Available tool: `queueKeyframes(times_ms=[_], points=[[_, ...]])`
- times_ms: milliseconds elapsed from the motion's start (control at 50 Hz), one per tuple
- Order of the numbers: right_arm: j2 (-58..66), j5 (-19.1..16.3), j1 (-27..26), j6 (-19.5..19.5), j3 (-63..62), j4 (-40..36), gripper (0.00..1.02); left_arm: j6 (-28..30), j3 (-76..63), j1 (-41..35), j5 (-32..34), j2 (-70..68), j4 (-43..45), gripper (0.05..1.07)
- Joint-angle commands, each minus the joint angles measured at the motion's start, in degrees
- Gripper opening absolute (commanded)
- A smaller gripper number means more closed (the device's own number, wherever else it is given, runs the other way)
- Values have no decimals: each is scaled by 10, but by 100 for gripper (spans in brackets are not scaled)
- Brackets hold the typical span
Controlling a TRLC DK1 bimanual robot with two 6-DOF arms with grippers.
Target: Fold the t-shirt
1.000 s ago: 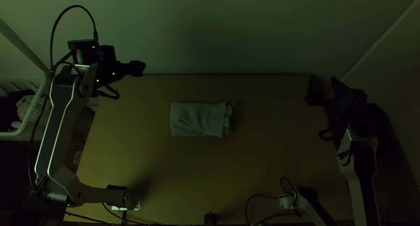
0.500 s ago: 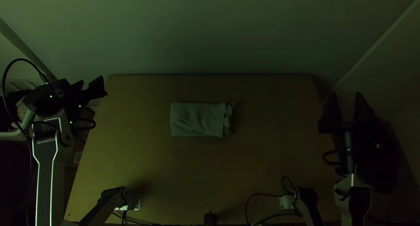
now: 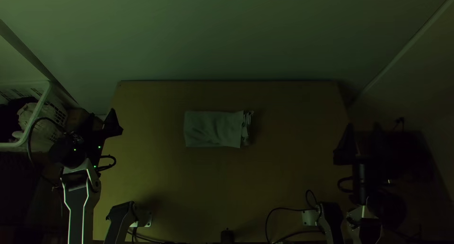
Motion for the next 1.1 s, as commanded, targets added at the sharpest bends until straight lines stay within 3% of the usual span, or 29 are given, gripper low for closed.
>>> queueKeyframes(times_ms=[0,180,540,760,940,1040,1080], points=[[-26,5,-7,-9,-39,10,99,9,-59,2,6,-35,31,103],[-79,7,-20,-9,-110,8,99,28,-187,-17,7,-116,100,103],[-124,9,-17,-4,-217,-4,99,30,-354,-23,6,-352,87,103],[-125,10,-15,5,-283,-2,99,44,-388,-13,-6,-351,89,103],[-124,14,-10,2,-283,-122,99,54,-387,0,-8,-350,40,103],[-123,26,-16,2,-282,-128,99,80,-386,15,-10,-349,34,103],[-123,26,-17,-17,-282,-128,99,80,-387,19,-10,-350,34,103]])
